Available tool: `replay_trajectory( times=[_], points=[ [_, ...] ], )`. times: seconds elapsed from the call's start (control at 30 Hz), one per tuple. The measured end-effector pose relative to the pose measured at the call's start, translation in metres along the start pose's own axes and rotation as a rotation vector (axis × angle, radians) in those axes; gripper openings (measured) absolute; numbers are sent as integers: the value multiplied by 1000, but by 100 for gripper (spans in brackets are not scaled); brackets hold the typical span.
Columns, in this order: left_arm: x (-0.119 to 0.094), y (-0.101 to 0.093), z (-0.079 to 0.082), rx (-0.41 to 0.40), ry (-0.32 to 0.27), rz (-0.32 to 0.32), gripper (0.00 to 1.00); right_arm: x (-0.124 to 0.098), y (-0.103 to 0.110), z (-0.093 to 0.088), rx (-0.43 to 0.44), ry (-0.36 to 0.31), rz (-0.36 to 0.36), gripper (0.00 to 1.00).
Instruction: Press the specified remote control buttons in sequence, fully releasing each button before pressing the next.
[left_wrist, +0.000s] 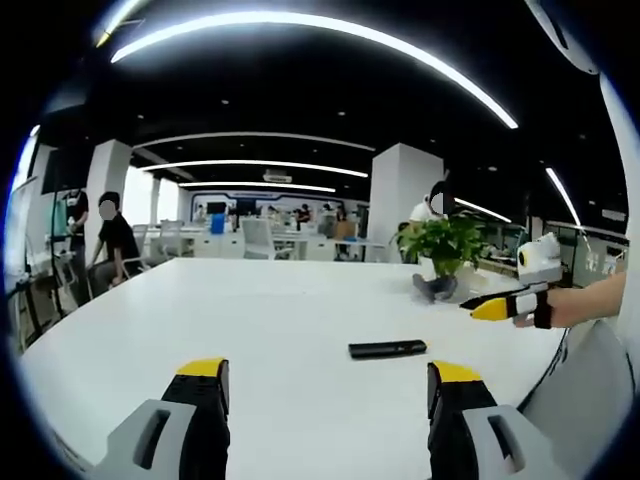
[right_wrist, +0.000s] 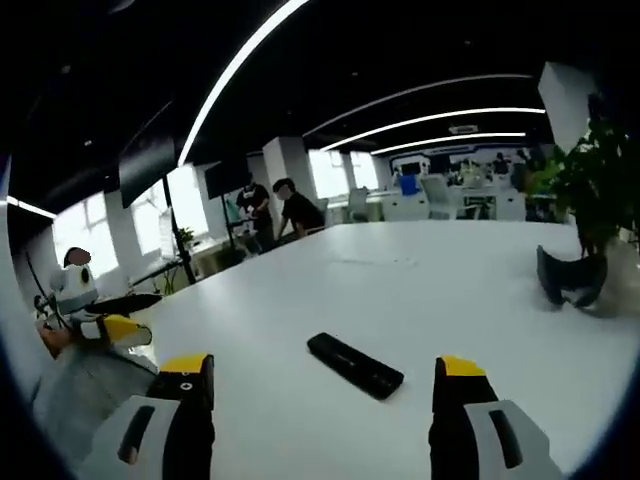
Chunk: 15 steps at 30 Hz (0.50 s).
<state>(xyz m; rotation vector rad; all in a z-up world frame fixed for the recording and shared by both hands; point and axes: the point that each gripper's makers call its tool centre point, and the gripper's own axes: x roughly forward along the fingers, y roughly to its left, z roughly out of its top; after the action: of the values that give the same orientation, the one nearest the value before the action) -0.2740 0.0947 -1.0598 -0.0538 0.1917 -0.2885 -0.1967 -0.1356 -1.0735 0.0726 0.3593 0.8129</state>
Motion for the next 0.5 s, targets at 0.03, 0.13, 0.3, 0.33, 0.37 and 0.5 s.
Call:
replay_trajectory(
  times=[0.03,0.13,0.3,0.33,0.37,0.5],
  points=[
    [0,0,0,1,0,-1,84,-4,0,1,-6,-8,-23,93],
    [0,-1,0,1,0,0,84,-22,7,0,-56,7,-82,98],
    [-1,-1,0,4,1,1,84,-39,14,15,-145,6,-124,99],
    [-1,-2,1,4,0,0,84,-40,15,15,-154,6,-128,99],
    [-1,-2,1,6,0,1,84,-44,17,17,-168,0,-136,99],
    [-1,-2,1,5,0,8,84,-55,20,29,-191,-85,-159,99]
  ],
)
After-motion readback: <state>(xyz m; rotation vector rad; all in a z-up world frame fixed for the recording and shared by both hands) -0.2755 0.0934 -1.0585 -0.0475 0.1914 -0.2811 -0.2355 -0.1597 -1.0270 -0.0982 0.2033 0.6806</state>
